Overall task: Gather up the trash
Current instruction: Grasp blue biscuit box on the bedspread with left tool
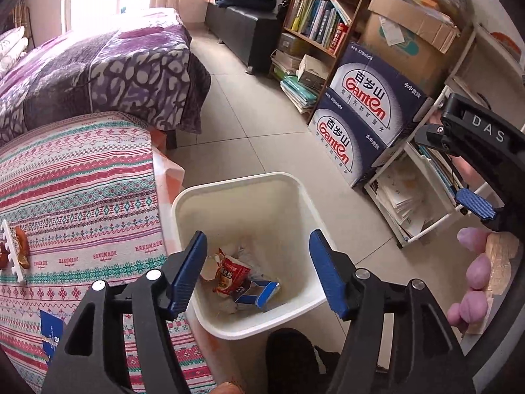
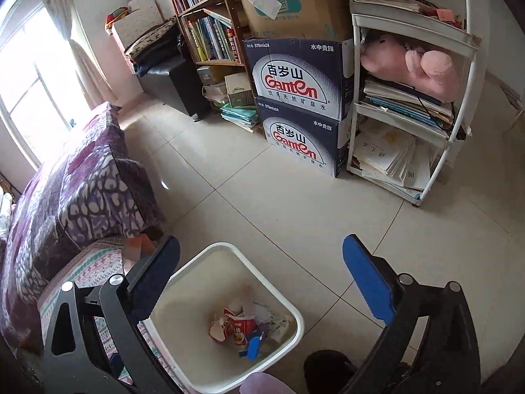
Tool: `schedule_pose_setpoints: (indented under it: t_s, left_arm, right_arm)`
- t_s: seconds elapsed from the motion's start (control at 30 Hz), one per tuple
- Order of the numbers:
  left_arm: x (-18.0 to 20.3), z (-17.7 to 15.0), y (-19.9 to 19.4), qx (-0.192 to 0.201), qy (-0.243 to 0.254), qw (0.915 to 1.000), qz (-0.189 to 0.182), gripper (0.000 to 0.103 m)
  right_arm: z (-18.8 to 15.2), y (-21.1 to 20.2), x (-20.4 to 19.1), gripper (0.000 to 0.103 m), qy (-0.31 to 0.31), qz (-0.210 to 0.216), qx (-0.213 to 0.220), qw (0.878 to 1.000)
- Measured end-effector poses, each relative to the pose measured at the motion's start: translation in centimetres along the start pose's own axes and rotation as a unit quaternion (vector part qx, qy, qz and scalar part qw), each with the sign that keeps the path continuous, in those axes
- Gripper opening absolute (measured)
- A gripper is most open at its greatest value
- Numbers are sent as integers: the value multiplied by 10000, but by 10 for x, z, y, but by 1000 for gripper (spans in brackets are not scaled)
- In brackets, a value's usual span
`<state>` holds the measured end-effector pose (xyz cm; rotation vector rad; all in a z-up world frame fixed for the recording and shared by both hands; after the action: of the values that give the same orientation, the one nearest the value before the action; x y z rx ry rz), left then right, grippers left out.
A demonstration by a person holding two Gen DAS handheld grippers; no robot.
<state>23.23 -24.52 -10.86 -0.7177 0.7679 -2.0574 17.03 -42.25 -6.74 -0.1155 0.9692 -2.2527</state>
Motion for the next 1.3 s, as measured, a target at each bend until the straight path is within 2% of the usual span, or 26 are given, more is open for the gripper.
schedule_pose_setpoints:
  t_s: [0.2, 0.3, 0.47, 0.6, 0.67, 0.8, 0.87, 1.1, 1.3]
  left_arm:
    - [-24, -4, -13, 121, -55, 9983, 560, 65]
    - [-39, -6, -21, 213, -134, 9962, 829, 73]
    - [-69, -12, -30, 83, -181, 9902, 1381, 76]
    - [-104, -24, -32, -290, -362, 9848, 1676, 77]
    - [-123, -33, -31, -544, -454, 9817, 1768, 85]
    - [-154, -53, -28, -1001, -447, 9695, 2192, 86]
    - [-168, -63, -25, -1237, -453, 9645, 2290, 86]
    - [-201, -101, -8, -2133, -292, 9456, 2438, 86]
    - [-223, -128, -2, -2585, -343, 9389, 2248, 86]
  right_arm:
    - [-13, -9, -23, 96, -596, -324, 348, 9971]
    - [-22, -17, -38, 96, -941, -381, 566, 9932]
    - [-41, -23, -65, 96, -1581, -389, 675, 9843]
    - [-57, -25, -88, 96, -2065, -305, 591, 9762]
    - [-64, -26, -98, 96, -2216, -243, 550, 9733]
    - [-77, -27, -118, 96, -2432, -72, 380, 9692]
    - [-83, -26, -128, 96, -2520, 21, 274, 9673]
    - [-104, -23, -157, 96, -2660, 307, -152, 9634]
    - [-121, -21, -176, 96, -2790, 404, -343, 9588]
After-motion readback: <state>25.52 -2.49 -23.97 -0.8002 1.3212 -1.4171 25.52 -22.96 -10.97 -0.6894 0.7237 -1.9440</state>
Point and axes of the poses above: each gripper's, at about its wrist camera, not at the fingertips, and y roughly the way its jaws point, x to its right, z to its top, the point moved 2 cm from there along y, roughly the way its jaws point, and after that the axes turned 6 degrees about x, right-handed, at the moved point
